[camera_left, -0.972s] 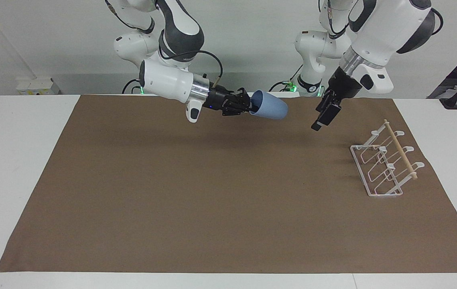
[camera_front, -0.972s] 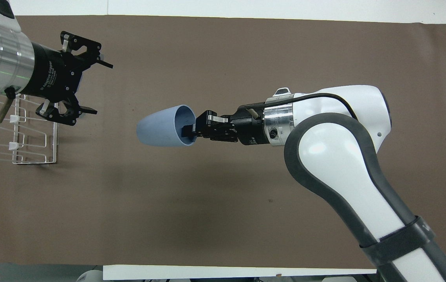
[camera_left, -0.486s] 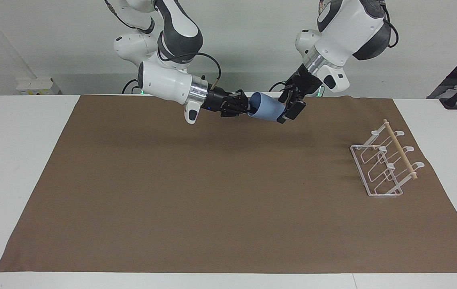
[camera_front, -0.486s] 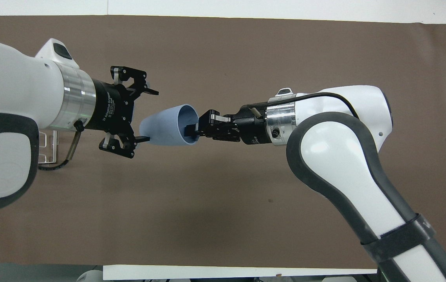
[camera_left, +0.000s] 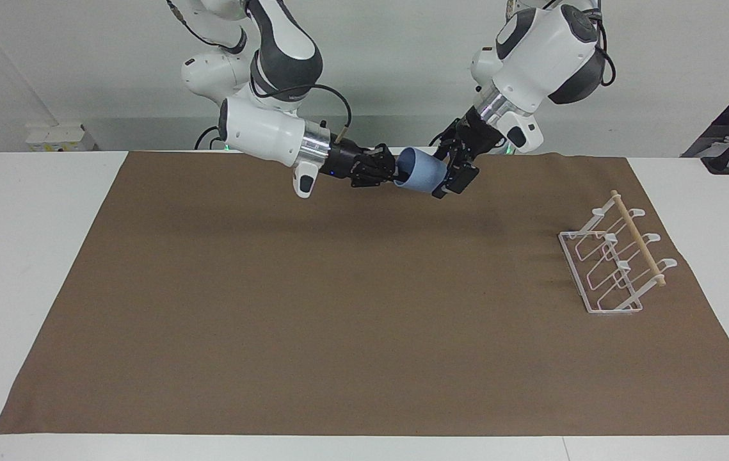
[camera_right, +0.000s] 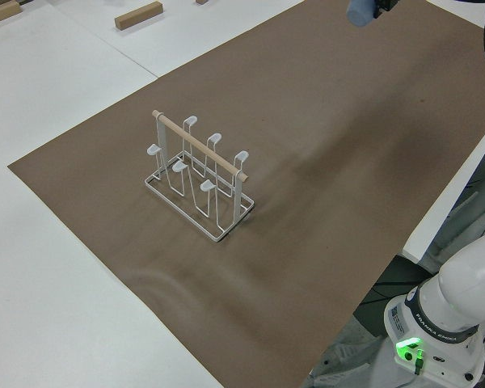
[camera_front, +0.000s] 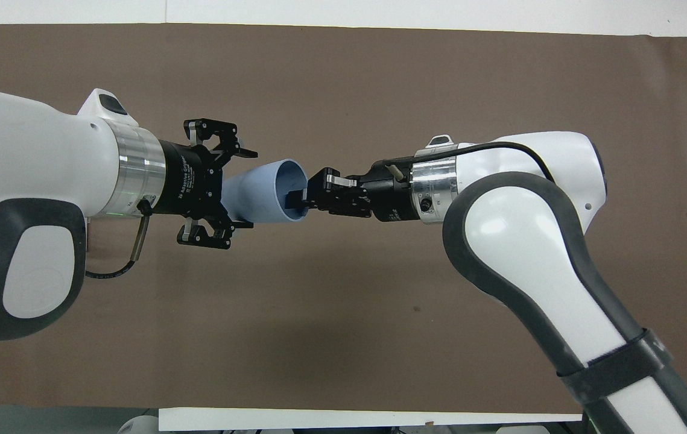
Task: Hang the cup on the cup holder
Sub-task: 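Close the left gripper around the cup's closed end, then open the right gripper and pull it back from the cup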
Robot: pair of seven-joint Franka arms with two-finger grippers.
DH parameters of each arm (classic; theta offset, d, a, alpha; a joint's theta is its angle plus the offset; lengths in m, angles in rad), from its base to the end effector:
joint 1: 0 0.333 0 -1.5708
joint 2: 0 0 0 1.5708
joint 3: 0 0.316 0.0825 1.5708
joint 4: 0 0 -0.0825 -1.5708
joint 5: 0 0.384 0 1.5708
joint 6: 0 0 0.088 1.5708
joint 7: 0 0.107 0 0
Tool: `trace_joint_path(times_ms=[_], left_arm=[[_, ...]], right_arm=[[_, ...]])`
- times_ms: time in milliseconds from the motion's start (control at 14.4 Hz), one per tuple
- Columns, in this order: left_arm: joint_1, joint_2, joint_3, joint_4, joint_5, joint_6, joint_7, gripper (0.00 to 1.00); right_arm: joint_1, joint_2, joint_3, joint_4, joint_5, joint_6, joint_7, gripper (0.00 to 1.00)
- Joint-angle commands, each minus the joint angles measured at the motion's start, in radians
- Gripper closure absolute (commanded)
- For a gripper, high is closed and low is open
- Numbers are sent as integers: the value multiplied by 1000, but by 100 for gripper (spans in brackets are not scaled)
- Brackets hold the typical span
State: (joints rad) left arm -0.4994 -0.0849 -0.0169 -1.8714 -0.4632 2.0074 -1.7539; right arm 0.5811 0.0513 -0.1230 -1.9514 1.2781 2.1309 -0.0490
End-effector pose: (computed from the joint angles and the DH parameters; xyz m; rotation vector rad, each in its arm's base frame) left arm 0.4727 -0.2994 0.5742 2.0966 1.7467 -0.4252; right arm 0.5153 0.3022 0.4920 -2.0318 0.1752 0.1311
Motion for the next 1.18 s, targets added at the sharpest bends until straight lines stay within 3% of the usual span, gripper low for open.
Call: trace_joint_path(times_ms=[0,139,208,347,486,694,764,833,903,1111], left_arm=[[-18,-26,9,-40,-18,43,-15,1],[-18,-21,9,-43,-25,50,-16,5],[-18,-21,9,-48,-41,53,-16,13],[-18,-19,11,-43,-63,50,-16,38],[-19,-19,11,-45,-61,53,-3,70],[-18,-10,11,-26,-61,50,-4,71],[-16,-10,12,-26,-61,47,-6,71],[-11,-10,12,-22,-61,42,-7,71],[-8,-7,12,-17,-61,40,-9,71],[16,-7,15,-17,-52,-4,-13,71]], right_arm=[[-4,-19,5,-14,24,-3,6,100],[-4,-19,5,-14,24,-3,6,100],[-4,-19,5,-14,24,-3,6,100],[-4,-19,5,-14,24,-3,6,100],[-4,-19,5,-14,24,-3,6,100],[-4,-19,5,-12,24,0,9,100],[-3,-19,5,-11,23,1,14,95],[-3,-18,5,-9,17,7,18,60],[-3,-18,5,-7,14,10,24,1],[-23,-16,-3,12,-43,9,28,1]])
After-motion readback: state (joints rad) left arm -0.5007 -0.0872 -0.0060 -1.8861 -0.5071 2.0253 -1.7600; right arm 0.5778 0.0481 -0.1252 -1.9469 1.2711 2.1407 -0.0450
